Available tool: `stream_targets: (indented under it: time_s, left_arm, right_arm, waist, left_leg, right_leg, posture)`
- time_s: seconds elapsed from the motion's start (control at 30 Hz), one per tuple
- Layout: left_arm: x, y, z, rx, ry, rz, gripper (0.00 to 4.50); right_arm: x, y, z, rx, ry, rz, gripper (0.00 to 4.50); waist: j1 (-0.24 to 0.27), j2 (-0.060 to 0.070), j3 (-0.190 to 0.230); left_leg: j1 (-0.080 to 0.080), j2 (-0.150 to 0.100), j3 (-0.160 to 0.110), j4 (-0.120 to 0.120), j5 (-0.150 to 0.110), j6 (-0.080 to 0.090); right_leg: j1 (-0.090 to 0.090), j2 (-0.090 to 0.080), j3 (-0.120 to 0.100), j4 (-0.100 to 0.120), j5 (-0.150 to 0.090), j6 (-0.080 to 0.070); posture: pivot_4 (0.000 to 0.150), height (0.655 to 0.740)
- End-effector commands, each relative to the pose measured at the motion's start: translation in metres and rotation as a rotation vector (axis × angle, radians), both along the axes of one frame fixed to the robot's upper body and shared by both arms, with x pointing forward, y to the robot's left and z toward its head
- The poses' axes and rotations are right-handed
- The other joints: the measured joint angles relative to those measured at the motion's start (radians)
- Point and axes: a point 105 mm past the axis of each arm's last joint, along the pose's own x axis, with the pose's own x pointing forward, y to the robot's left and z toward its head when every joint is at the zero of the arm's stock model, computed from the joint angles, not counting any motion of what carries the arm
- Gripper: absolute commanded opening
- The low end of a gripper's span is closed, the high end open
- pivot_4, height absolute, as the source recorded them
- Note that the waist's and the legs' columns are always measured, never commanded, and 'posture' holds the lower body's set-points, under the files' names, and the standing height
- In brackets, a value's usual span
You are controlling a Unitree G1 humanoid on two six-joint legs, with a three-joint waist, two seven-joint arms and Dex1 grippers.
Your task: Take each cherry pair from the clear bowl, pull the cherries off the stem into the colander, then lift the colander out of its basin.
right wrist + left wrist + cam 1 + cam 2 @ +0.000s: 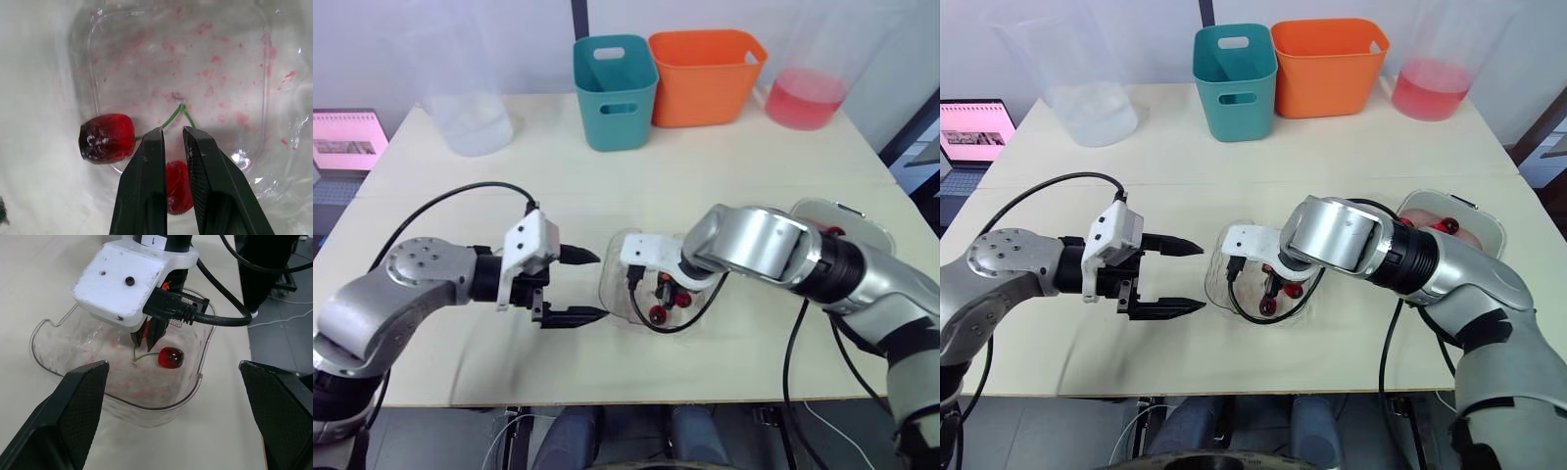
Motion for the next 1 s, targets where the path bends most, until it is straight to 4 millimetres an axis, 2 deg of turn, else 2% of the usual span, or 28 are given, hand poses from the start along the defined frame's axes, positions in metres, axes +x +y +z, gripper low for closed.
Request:
stream_targets:
  time_s: [0.03,0.1,0.27,0.43,0.53,0.73,0.87,1.0]
  left_arm:
    - [0.001,0.002,0.009,0.001,-0.053,-0.003,4.5]
    - [0.001,0.002,0.009,0.002,-0.055,-0.003,4.5]
    - [0.001,0.005,0.007,0.015,-0.054,0.0,4.5]
    - [-0.001,0.006,0.006,0.023,-0.053,0.0,4.5]
    - [-0.002,0.007,0.006,0.026,-0.053,0.0,4.5]
    - [-0.002,0.006,0.008,0.018,-0.061,0.0,4.5]
    - [-0.001,0.005,0.009,0.012,-0.063,0.002,4.5]
    - [-0.001,0.005,0.01,0.01,-0.064,0.003,4.5]
  right_arm:
    - [0.005,-0.002,0.01,0.007,-0.045,0.019,0.93]
    - [0.003,-0.005,0.008,-0.005,-0.034,0.038,1.57]
    - [0.005,-0.003,0.005,-0.012,-0.043,0.064,3.99]
    - [0.008,-0.001,-0.004,-0.027,-0.049,0.087,3.99]
    - [0.009,0.0,-0.008,-0.032,-0.049,0.106,3.17]
    - [0.009,0.003,-0.018,-0.047,-0.049,0.136,0.02]
    - [0.008,0.001,-0.019,-0.052,-0.05,0.137,0.02]
    - [0.014,0.003,-0.007,-0.019,-0.081,0.114,0.02]
  waist:
    - [0.0,0.0,0.0]
    - [0.0,0.0,0.0]
    - [-0.003,0.0,0.0]
    - [-0.002,0.0,0.0]
    - [-0.001,0.0,0.0]
    - [-0.001,0.0,0.0]
    - [-0.001,0.0,0.0]
    - [-0.001,0.0,0.0]
  left_leg:
    - [0.0,0.0,0.0,0.0,0.0,0.0]
    - [0.0,0.0,0.0,0.0,0.0,0.0]
    - [0.0,0.0,0.0,0.0,0.0,0.0]
    - [0.0,0.0,0.0,-0.001,0.0,-0.001]
    - [0.0,0.0,0.0,-0.001,0.0,0.0]
    - [0.0,0.0,0.0,-0.001,0.0,-0.001]
    - [0.0,0.0,0.0,-0.001,0.0,-0.001]
    - [0.0,0.0,0.0,-0.001,0.0,-0.001]
  right_leg:
    - [0.0,0.0,0.0,0.0,0.0,0.0]
    - [0.0,0.0,0.0,0.0,0.0,0.0]
    - [0.0,0.0,0.0,0.0,0.0,0.0]
    - [-0.001,0.0,0.0,0.0,0.0,0.0]
    - [-0.001,0.0,0.0,0.0,0.0,0.0]
    - [-0.001,0.0,0.0,0.0,0.0,0.0]
    - [-0.001,0.0,0.0,0.0,0.0,0.0]
    - [-0.001,0.0,0.0,0.0,0.0,0.0]
  posture:
    - [0.15,0.74]
    - [0.15,0.74]
    - [0.15,0.74]
    - [0.15,0.74]
    - [0.15,0.74]
    - [0.15,0.74]
    - [0.15,0.74]
    - [0.15,0.74]
